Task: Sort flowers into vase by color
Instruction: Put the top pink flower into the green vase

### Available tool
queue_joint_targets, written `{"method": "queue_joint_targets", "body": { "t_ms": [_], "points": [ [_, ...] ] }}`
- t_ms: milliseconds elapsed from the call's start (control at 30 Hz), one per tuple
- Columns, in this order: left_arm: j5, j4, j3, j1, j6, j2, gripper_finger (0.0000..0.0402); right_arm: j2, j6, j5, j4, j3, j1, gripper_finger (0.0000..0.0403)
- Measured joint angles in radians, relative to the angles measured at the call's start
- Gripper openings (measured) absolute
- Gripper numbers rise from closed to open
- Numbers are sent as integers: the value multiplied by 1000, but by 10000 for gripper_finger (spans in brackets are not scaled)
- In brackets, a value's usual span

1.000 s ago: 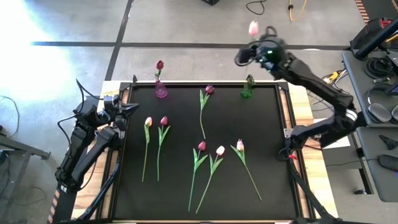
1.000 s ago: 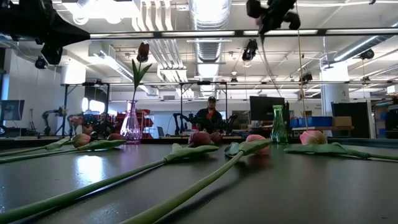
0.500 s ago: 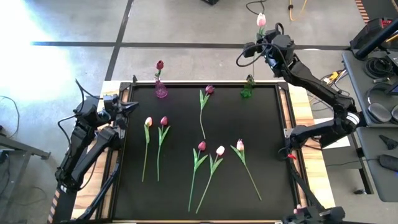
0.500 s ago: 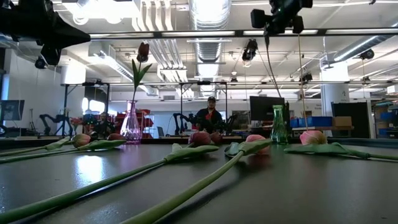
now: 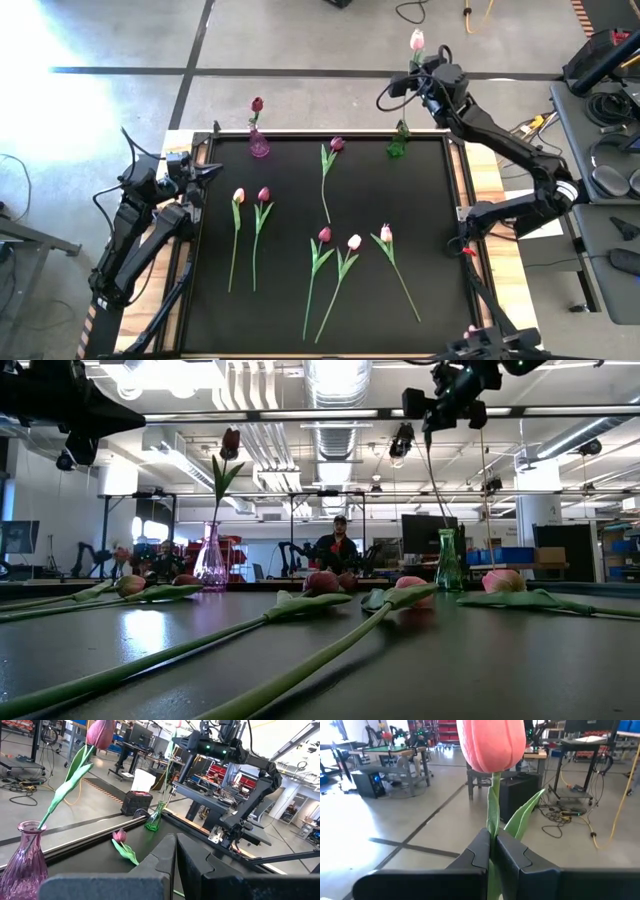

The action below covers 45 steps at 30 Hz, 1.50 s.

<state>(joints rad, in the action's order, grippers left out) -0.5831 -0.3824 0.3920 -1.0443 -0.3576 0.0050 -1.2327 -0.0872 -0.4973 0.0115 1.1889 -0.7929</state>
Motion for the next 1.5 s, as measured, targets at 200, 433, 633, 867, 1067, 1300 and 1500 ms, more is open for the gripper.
{"method": "queue_joint_targets", "body": {
  "t_ms": [200,433,633,867,1067,1300,1500],
  "points": [
    [0,0,0,0,0,0,1,0,11,0,113,-87,0,12],
    [3,0,0,0,8,0,1,1,11,0,118,-173,0,12],
    [21,0,0,0,26,0,1,7,18,0,120,-182,0,13],
    [27,0,0,0,28,0,1,7,19,0,-64,-163,-2,13],
    [28,0,0,0,42,0,1,8,-18,1,-177,-163,-2,13],
    [54,0,0,0,42,0,1,15,-31,8,-221,-163,0,58],
    [54,0,0,0,42,0,1,27,-56,31,-221,-163,0,132]
  ]
}}
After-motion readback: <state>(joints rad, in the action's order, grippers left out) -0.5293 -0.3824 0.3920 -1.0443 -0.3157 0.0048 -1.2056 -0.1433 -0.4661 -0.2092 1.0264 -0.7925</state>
